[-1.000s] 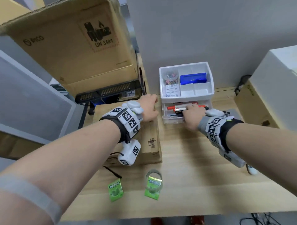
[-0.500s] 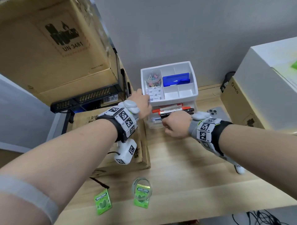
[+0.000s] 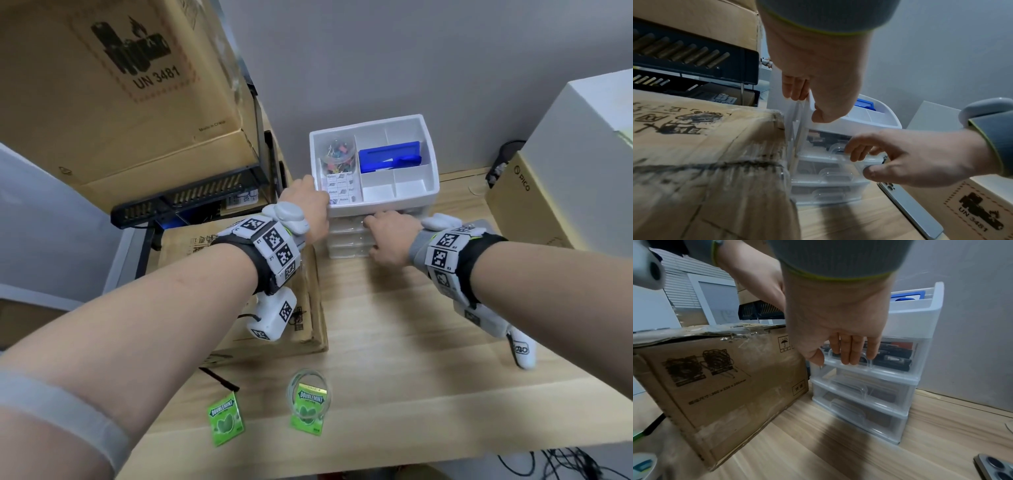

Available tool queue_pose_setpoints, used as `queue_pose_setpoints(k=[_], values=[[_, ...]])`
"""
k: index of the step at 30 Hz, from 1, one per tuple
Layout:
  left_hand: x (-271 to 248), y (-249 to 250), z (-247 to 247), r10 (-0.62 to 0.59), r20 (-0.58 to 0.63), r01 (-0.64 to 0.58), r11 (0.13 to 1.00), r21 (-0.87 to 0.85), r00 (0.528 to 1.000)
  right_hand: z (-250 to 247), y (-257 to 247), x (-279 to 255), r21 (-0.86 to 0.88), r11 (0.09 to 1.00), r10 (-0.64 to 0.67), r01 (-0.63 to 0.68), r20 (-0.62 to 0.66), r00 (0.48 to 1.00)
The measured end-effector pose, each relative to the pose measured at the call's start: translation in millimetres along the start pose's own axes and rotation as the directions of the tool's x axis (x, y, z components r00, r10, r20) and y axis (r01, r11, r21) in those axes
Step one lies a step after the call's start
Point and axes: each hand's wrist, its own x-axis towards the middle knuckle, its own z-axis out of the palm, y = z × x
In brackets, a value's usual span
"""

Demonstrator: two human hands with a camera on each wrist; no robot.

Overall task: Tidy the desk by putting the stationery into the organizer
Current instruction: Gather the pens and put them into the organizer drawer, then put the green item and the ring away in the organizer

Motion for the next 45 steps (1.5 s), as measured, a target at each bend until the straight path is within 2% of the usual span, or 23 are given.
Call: queue_pose_setpoints(k=[3, 6, 9, 11, 14, 18, 22, 25, 28, 31, 33, 36, 38, 40, 42, 45], values=[[-3.0, 3.1, -1.5, -0.011, 0.028, 0.011, 1.0, 0.012, 1.0, -3.4, -3.7, -2.1, 0.035, 0.999, 0.012, -0.012, 0.009, 1.0], [-9.5, -2.1, 0.6, -0.014, 0.011, 0.015, 0.998, -0.065, 1.0, -16.0, -12.0, -3.5, 0.1, 0.995, 0.004, -0.001, -0.033, 0.999], [-23.3, -10.2, 0.7, -0.05, -0.055, 0.038, 0.98, -0.196, 0.997, -31.2, -26.5, -7.0, 0.171, 0.985, 0.027, -0.001, -0.15, 0.988], [-31.9, -19.0, -6.3, -0.061, -0.131, 0.033, 0.979, -0.203, 0.99, -42.8, -37.4, -9.8, 0.211, 0.977, 0.033, 0.023, -0.258, 0.966], [-53.1, -48.1, -24.0, -0.096, -0.217, 0.066, 0.988, -0.142, 0.971, -64.7, -70.0, -13.0, 0.232, 0.966, -0.012, 0.116, -0.408, 0.913], [-80.6, -88.2, -40.9, -0.194, -0.278, 0.149, 0.973, -0.175, 0.941, -96.5, -119.1, -14.5, 0.213, 0.943, -0.109, 0.257, -0.53, 0.841], [-136.0, -135.7, -47.5, -0.258, -0.323, 0.239, 0.966, -0.098, 0.911, -112.0, -184.3, -24.7, 0.148, 0.885, -0.3, 0.442, -0.545, 0.783], [-183.9, -167.3, -37.0, -0.288, -0.33, 0.294, 0.955, -0.03, 0.899, -104.4, -229.6, -33.0, 0.112, 0.831, -0.437, 0.544, -0.474, 0.765], [-227.1, -194.0, -17.1, -0.393, -0.305, 0.389, 0.918, -0.077, 0.868, -87.7, -273.9, -40.5, 0.068, 0.781, -0.551, 0.621, -0.393, 0.736], [-260.8, -204.9, 6.1, -0.473, -0.173, 0.473, 0.88, -0.044, 0.864, -65.8, -306.1, -47.7, 0.024, 0.728, -0.636, 0.685, -0.346, 0.69], [-288.0, -217.2, 31.2, -0.526, -0.097, 0.526, 0.85, -0.018, 0.845, -46.6, -336.6, -52.6, 0.019, 0.681, -0.693, 0.732, -0.305, 0.653], [-315.5, -224.8, 73.4, -0.546, -0.011, 0.545, 0.837, -0.053, 0.838, -16.5, -361.4, -62.9, 0.036, 0.657, -0.733, 0.753, -0.204, 0.649], [-329.6, -222.8, 107.6, -0.499, 0.081, 0.506, 0.855, -0.114, 0.863, 13.0, -371.6, -67.1, 0.06, 0.622, -0.77, 0.781, -0.133, 0.624], [-341.3, -210.3, 146.7, -0.384, 0.197, 0.416, 0.895, -0.163, 0.902, 45.9, -374.3, -74.8, 0.098, 0.615, -0.785, 0.783, -0.018, 0.619], [-352.4, -189.3, 188.4, -0.266, 0.3, 0.336, 0.918, -0.21, 0.916, 81.4, -372.0, -82.1, 0.105, 0.652, -0.754, 0.751, 0.195, 0.627], [-356.2, -159.5, 236.5, -0.149, 0.338, 0.258, 0.916, -0.307, 0.929, 126.0, -353.3, -84.1, 0.017, 0.714, -0.61, 0.7, 0.505, 0.61]])
